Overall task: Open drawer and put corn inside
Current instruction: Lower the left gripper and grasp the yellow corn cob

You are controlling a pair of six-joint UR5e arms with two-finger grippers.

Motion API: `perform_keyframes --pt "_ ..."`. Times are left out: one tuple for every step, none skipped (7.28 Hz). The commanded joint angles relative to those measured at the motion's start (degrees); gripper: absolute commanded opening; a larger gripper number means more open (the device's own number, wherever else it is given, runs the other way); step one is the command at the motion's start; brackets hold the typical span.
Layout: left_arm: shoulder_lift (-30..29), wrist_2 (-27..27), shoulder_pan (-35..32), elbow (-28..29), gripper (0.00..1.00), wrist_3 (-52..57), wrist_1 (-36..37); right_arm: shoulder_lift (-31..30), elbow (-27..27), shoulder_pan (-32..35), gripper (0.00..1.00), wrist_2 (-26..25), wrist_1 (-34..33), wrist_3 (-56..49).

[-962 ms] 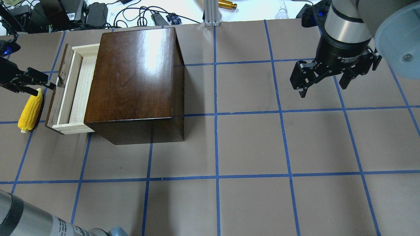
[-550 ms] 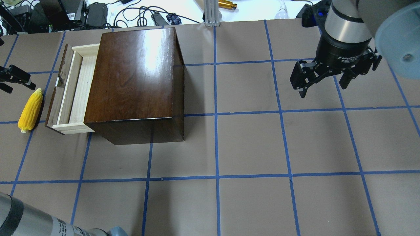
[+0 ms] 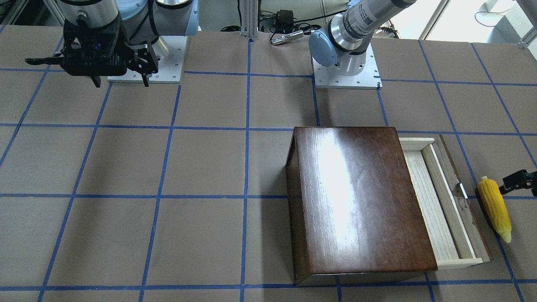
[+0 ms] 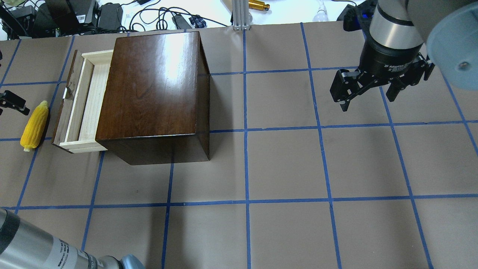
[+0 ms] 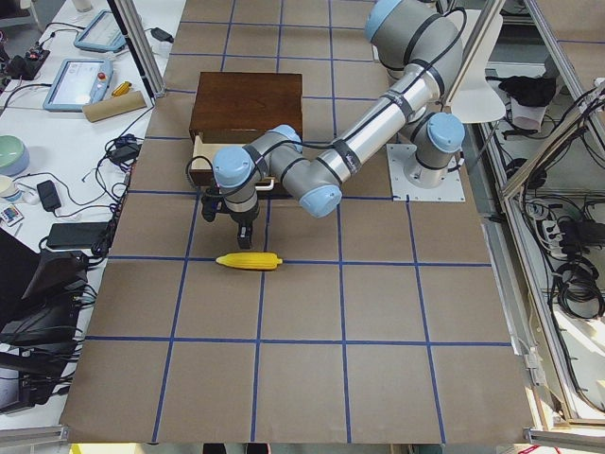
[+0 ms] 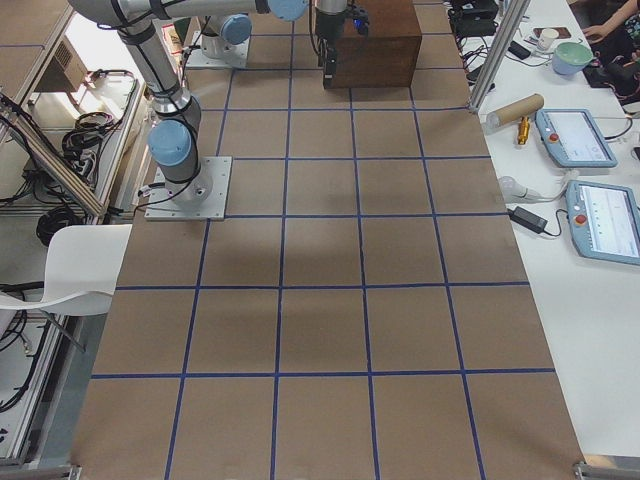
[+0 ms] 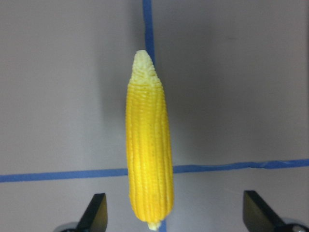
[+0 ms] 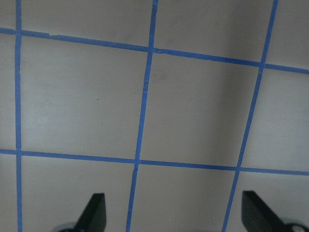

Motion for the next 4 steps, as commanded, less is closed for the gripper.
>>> perform_keyframes --pt "-4.85 3.16 0.23 0.02 1.0 0.4 2.74 -0.06 0.0 0.0 1.0 0.0 0.0 0.0" --pt "-6.0 3.01 0.23 0.02 1.0 0.32 2.75 0.03 0.0 0.0 1.0 0.0 0.0 0.0" --pt "-7.14 2.92 0.23 -0.07 1.0 0.23 2.75 0.03 0.0 0.0 1.0 0.0 0.0 0.0" --pt "-7.93 2.92 0.23 -0.07 1.0 0.05 2.75 -0.06 0.0 0.0 1.0 0.0 0.0 0.09"
